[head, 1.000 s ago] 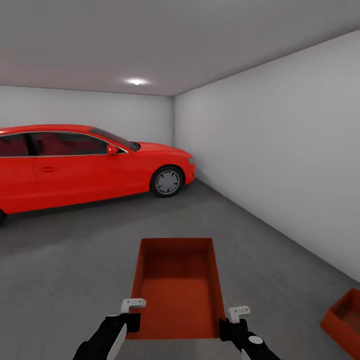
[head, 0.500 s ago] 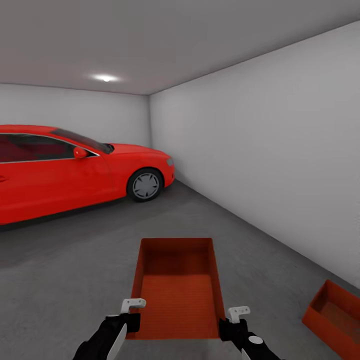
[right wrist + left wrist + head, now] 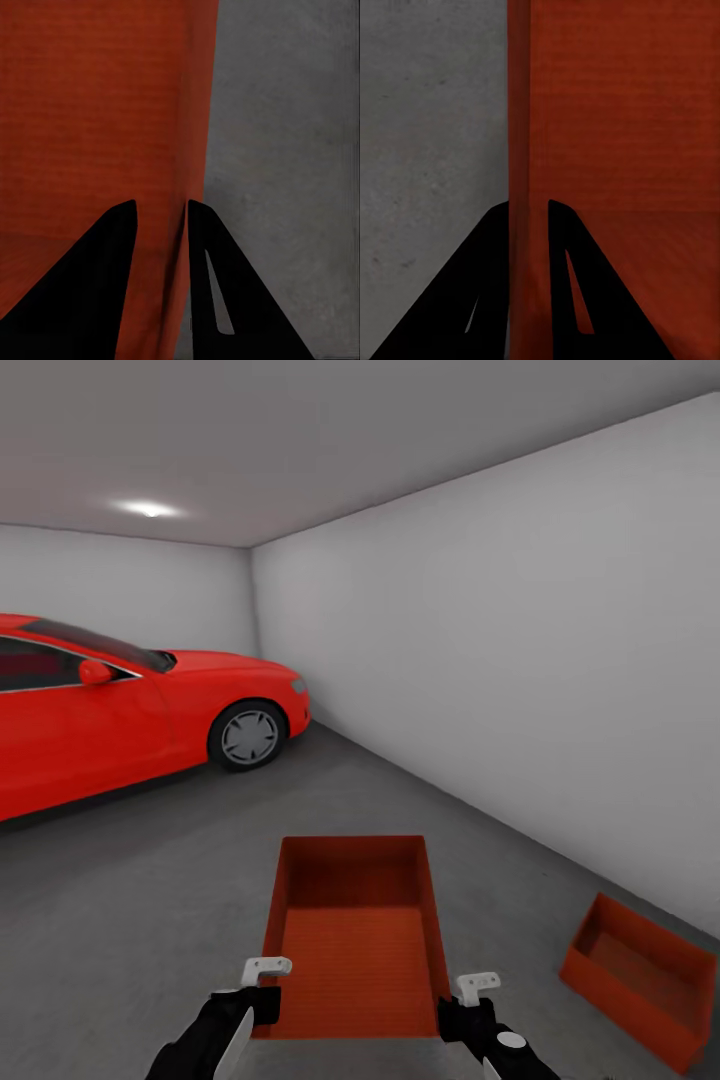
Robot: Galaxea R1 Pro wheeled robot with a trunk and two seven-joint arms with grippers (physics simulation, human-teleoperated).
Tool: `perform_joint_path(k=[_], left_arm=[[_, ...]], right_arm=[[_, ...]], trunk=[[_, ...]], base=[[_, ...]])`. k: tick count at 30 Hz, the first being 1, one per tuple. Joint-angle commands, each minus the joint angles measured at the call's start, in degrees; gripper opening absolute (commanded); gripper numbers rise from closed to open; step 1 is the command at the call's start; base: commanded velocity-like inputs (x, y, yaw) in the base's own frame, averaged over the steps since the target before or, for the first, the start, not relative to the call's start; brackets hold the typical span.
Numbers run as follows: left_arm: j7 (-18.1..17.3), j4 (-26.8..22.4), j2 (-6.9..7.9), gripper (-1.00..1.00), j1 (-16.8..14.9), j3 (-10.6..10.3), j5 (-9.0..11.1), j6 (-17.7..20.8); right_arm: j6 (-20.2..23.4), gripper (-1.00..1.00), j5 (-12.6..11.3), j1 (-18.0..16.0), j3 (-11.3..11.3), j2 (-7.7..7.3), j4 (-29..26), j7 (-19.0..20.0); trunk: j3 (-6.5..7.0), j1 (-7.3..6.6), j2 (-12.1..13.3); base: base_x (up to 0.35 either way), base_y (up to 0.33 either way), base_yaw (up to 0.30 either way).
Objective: Move the two storage containers from the living room to the garage. In the garage, place one container on the floor and stack the other container on top of it (either order is fine).
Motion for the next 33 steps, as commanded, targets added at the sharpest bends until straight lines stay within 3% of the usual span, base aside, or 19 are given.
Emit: perform_joint_path(k=[1, 27, 33], left_arm=[[0.35, -0.09, -0.06, -1.00, -0.04, 2.18, -1.34, 0.43], [0.35, -0.09, -0.06, -1.00, -0.04, 2.18, -1.34, 0.43], [0.35, -0.09, -0.06, -1.00, -0.04, 2.18, -1.34, 0.43]], right_arm=[[-0.26, -1.00, 0.28, 0.04, 3.19, -0.03, -0.12, 0.22], [-0.26, -1.00, 0.39, 0.04, 3.21, -0.03, -0.12, 0.22], [-0.26, -1.00, 0.36, 0.04, 3.21, -0.03, -0.12, 0.22]], trunk=[[-0.01, 0.02, -0.04], [0.21, 0.02, -0.04], [0.40, 0.02, -0.04]], base=[[0.000, 0.000, -0.277], [0.001, 0.000, -0.288], [0.186, -0.036, -0.289]])
